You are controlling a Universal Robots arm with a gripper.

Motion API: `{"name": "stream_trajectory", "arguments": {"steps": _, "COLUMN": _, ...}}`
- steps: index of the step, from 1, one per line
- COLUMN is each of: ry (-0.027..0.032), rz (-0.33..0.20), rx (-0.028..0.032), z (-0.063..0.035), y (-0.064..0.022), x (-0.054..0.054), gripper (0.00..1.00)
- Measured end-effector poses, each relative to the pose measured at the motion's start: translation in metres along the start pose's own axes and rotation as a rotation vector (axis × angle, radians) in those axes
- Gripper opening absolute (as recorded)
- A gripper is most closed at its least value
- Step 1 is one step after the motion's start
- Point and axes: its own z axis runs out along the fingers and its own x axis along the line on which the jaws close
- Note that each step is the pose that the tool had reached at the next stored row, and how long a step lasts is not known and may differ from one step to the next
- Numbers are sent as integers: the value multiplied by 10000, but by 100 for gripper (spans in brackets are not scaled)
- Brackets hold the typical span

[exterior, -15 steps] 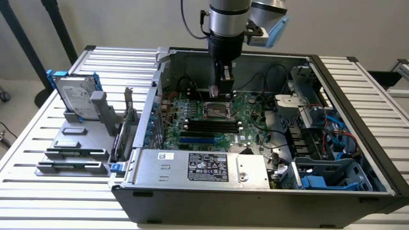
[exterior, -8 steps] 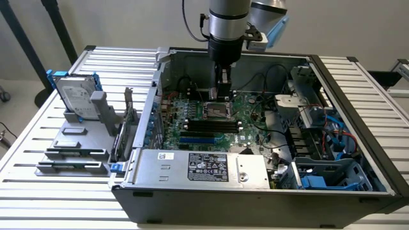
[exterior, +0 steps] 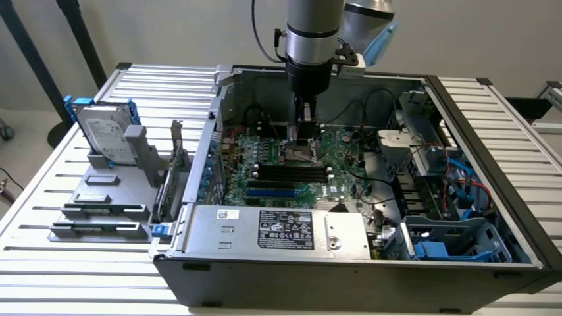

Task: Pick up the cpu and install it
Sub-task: 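Place the cpu into insertion slot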

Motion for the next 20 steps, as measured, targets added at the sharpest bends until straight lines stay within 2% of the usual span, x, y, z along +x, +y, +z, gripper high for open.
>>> {"name": "stream_trajectory", "arguments": {"steps": 3, "ry": 36, "rz": 1, "rx": -7, "z": 48, "y": -3, "x": -3, "gripper": 55}}
{"name": "stream_trajectory", "arguments": {"steps": 9, "ry": 67, "rz": 1, "rx": -17, "z": 128, "y": -9, "x": -6, "gripper": 55}}
{"name": "stream_trajectory", "arguments": {"steps": 20, "ry": 78, "rz": 2, "rx": -18, "z": 151, "y": -9, "x": -4, "gripper": 55}}
